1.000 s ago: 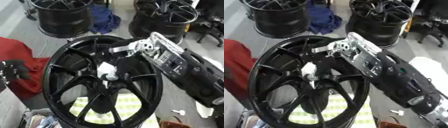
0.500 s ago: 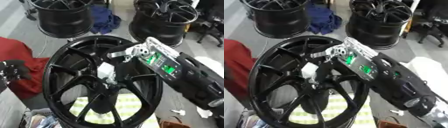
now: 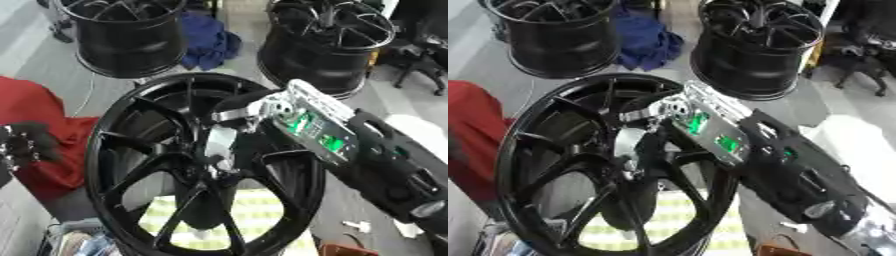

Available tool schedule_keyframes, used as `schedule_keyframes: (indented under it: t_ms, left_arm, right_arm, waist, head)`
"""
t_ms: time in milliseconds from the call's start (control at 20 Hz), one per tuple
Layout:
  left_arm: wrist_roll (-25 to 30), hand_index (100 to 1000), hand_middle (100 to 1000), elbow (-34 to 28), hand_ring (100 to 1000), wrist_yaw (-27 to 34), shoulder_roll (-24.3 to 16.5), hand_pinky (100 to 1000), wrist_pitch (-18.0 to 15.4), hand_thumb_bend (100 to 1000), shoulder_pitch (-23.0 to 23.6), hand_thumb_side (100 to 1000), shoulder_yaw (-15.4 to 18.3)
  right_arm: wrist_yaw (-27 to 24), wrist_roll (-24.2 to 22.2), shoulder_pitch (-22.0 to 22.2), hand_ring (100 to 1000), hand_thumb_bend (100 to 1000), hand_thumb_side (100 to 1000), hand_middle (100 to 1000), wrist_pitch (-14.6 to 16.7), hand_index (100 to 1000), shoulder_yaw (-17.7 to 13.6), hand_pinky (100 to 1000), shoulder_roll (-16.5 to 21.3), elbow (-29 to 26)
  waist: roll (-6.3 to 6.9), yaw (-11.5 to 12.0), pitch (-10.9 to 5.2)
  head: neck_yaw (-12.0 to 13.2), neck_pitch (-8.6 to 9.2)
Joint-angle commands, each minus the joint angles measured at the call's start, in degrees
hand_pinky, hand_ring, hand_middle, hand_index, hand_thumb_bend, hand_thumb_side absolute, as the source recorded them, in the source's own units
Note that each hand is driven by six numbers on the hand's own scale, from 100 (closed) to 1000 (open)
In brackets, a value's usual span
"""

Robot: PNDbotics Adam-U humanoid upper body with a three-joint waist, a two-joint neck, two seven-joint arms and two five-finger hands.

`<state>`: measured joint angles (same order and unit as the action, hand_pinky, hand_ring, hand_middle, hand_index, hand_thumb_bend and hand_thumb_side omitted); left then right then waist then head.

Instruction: Pull the pin out of the wheel hub.

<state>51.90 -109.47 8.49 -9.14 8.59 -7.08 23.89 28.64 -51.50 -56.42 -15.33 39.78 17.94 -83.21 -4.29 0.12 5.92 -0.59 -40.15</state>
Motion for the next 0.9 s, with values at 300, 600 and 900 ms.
schedule_keyframes:
  t_ms: [300,600,900]
  left_arm:
    - [0.1,818,625,-0.8,637,0.0,-0.9,709,0.3,100,-0.2,855,0.2]
    - [0.1,818,625,-1.1,637,-0.1,-1.2,709,0.9,100,0.1,856,0.4]
    - [0.1,818,624,-1.3,637,-0.4,-1.4,709,1.0,100,0.3,857,1.4]
  right_arm:
    - [-2.7,-0.5,-4.1,508,100,148,549,-4.8,686,-3.2,474,5.2,-8.3]
    - [-7.7,-0.5,-5.7,500,100,144,542,-10.0,680,-9.6,463,14.8,-19.7]
    - [-5.7,4.2,8.6,491,100,133,529,-12.9,681,-25.2,454,29.5,-30.4]
  waist:
    - [0.25,-0.3,-0.85]
    - [-0.23,-1.3,-1.23]
    - [-0.41,-2.3,-1.00]
  head:
    - [0.4,0.45]
    - [1.0,0.22]
    - [1.9,0.30]
